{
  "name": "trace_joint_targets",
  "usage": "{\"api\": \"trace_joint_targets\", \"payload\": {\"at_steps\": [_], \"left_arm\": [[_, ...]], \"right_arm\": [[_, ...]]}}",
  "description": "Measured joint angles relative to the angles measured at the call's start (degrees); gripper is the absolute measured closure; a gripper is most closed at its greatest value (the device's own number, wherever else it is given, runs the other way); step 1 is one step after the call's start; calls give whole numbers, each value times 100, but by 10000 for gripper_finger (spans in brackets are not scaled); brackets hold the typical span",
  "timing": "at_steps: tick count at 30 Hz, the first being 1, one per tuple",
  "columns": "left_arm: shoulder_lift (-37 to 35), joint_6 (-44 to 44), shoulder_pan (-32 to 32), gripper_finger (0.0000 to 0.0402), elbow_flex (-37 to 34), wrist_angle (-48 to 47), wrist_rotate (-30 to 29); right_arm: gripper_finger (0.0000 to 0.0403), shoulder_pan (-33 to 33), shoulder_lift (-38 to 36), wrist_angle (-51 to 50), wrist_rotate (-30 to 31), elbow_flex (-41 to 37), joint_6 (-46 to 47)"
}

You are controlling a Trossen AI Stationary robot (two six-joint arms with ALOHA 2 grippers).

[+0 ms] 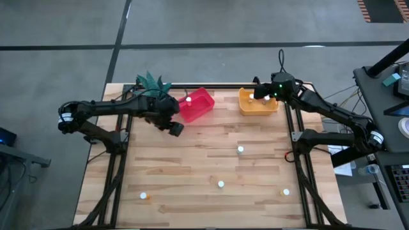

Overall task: Pick and place medicine bottles into bin by pill shape (circle, oval)
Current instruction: Put the white capsule bottle into the yellow bin

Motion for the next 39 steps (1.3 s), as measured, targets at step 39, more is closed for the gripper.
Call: {"api": "trace_joint_targets", "payload": {"at_steps": [39], "left_arm": [[378,182,600,187,-966,41,-1808]], "right_arm": [[216,0,0,-38,-152,0,-25]]}}
